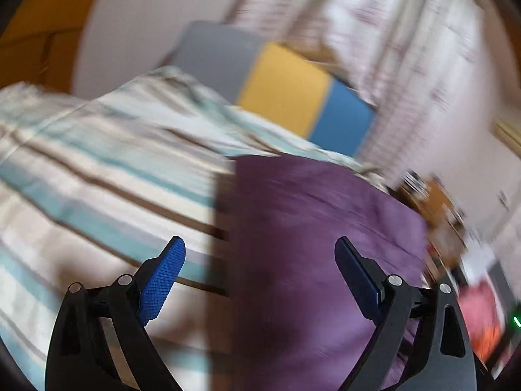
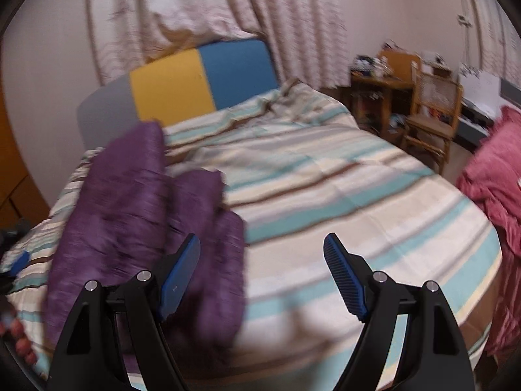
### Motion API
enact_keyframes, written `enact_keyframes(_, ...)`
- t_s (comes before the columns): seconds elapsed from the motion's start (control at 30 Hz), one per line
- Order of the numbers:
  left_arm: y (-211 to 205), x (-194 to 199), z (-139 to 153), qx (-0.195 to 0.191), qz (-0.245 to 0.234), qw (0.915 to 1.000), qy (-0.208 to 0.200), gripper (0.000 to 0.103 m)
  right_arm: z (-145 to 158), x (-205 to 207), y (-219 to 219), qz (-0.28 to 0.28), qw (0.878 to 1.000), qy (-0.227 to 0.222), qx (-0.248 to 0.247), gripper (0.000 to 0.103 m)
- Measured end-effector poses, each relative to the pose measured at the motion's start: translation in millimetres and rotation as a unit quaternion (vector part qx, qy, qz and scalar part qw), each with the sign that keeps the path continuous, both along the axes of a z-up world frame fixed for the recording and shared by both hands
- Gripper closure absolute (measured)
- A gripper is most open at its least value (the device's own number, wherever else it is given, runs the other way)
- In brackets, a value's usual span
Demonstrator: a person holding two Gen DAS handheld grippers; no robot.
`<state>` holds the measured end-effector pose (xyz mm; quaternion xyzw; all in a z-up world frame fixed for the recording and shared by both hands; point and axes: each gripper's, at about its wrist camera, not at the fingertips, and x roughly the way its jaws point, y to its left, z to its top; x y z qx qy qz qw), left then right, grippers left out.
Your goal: Fold large clothes
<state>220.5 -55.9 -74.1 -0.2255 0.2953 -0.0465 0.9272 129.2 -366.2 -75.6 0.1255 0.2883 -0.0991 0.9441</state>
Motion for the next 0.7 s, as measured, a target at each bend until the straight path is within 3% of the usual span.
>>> enact_keyframes(0.13, 21, 26, -10, 0.003, 0.050, 0.9977, 0.044, 0.011, 30, 17, 31, 0.051, 0.998, -0.026, -0.011, 0.025)
enact_keyframes(0.23, 15, 40, -15, 0.009, 0.033, 0.9970, 0.070, 0.011, 52, 46, 63, 0.104, 0.994, -0.044, 0.004, 0.025)
enact_keyframes(0.37, -8, 63, -19, 0.024, 0.003, 0.9954, 0.093, 0.011, 67, 101, 94, 0.134, 0.990, -0.042, 0.015, 0.027)
enact_keyframes(0.5, -28, 67, -23, 0.049, -0.020, 0.9941, 0.095, 0.011, 57, 155, 109, 0.138, 0.990, -0.012, 0.008, 0.032)
enact_keyframes(0.7, -39, 68, -24, 0.060, -0.033, 0.9936, 0.090, 0.011, 22, 183, 104, 0.128, 0.991, 0.011, -0.039, 0.033)
